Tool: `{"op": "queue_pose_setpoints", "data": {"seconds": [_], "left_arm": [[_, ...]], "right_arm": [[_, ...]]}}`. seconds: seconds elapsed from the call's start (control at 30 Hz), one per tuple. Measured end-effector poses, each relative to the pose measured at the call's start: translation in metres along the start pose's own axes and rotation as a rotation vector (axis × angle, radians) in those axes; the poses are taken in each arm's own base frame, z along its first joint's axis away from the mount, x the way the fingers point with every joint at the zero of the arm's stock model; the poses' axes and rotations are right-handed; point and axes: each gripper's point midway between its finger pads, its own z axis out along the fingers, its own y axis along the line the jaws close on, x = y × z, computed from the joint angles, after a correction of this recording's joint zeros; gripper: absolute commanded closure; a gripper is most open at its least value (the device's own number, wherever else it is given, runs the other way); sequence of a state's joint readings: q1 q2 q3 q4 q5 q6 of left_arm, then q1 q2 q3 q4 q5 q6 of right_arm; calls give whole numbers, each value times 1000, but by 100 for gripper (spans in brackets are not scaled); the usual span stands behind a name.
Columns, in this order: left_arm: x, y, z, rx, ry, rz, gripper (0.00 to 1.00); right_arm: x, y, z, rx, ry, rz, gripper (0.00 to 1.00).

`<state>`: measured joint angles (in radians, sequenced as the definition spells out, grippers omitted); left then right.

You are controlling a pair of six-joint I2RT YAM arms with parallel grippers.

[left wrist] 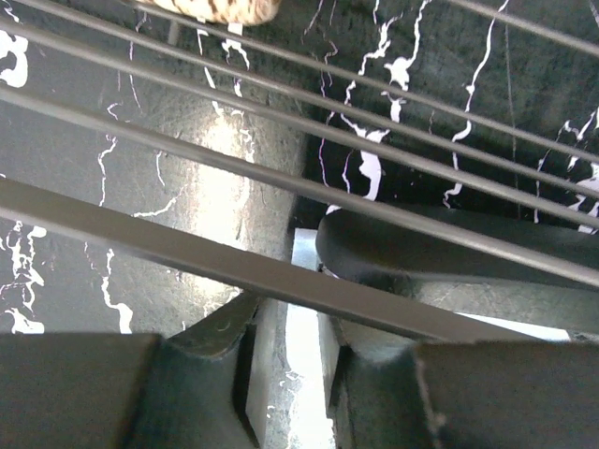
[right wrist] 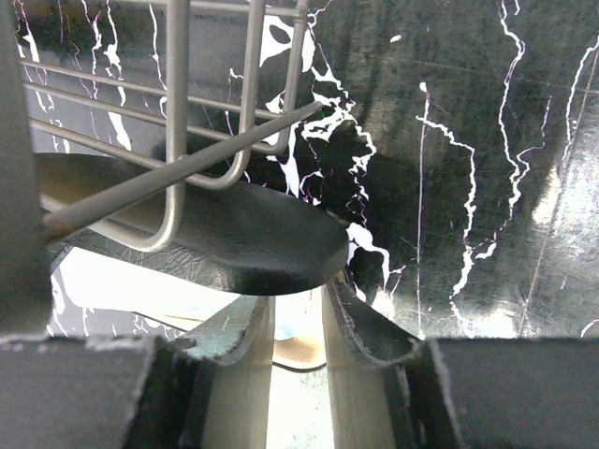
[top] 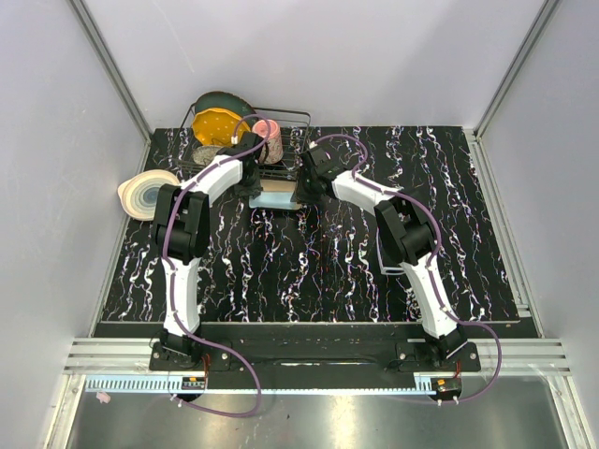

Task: Organize the sunglasses
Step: Place the folded cleaning cloth in the sunglasses case.

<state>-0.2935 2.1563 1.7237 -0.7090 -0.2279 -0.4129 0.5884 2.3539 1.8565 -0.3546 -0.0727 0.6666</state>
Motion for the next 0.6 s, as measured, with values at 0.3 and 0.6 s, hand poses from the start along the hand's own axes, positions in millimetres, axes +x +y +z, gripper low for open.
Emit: {"op": "queue_pose_setpoints", "data": {"seconds": [0.3, 0.6], "left_arm": [[8, -1, 3, 14, 16, 0, 82], [11, 0, 5, 14, 21, 1, 82]], "right_arm": [[3, 2, 0, 0, -3, -45, 72], [9, 8, 1, -6, 3, -92, 78]]}}
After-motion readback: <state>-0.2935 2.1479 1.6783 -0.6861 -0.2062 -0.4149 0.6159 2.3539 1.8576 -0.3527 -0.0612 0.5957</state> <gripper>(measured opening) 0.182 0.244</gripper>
